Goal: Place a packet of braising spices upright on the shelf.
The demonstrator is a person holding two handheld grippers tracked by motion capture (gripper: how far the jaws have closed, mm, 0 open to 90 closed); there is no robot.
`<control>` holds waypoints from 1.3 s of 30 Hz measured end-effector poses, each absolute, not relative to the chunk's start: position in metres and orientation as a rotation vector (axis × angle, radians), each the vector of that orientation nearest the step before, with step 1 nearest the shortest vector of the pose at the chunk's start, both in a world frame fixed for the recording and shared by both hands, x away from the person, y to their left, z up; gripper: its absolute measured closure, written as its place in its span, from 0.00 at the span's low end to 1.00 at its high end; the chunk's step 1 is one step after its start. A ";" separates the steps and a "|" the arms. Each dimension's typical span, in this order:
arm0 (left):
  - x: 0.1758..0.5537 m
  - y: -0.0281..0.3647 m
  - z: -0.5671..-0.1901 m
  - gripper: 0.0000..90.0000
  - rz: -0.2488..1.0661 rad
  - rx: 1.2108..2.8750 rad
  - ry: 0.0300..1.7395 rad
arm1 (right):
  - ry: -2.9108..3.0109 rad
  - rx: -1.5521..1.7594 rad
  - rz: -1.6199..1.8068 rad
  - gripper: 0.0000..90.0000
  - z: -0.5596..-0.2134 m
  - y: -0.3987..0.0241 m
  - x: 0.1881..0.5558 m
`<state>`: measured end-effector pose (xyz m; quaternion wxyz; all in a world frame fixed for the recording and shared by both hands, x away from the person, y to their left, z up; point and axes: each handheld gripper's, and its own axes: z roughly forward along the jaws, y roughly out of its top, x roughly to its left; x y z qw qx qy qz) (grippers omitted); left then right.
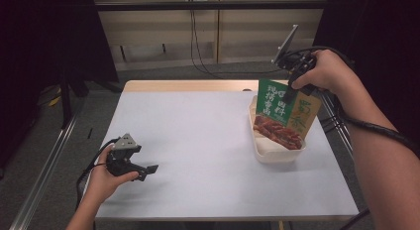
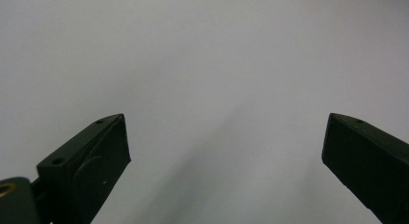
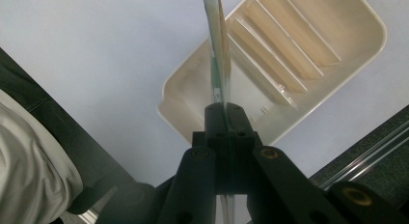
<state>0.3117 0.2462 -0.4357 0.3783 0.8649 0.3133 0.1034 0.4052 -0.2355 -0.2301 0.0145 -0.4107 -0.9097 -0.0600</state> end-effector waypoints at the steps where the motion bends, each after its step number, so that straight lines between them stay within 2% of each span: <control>1: 0.312 0.246 -0.436 0.03 0.257 2.200 0.800 | -2.830 -1.280 -0.187 1.00 -0.231 -0.236 0.406; 39: 0.311 0.246 -0.435 0.03 0.266 2.195 0.792 | -2.814 -1.328 -0.217 1.00 -0.256 -0.243 0.404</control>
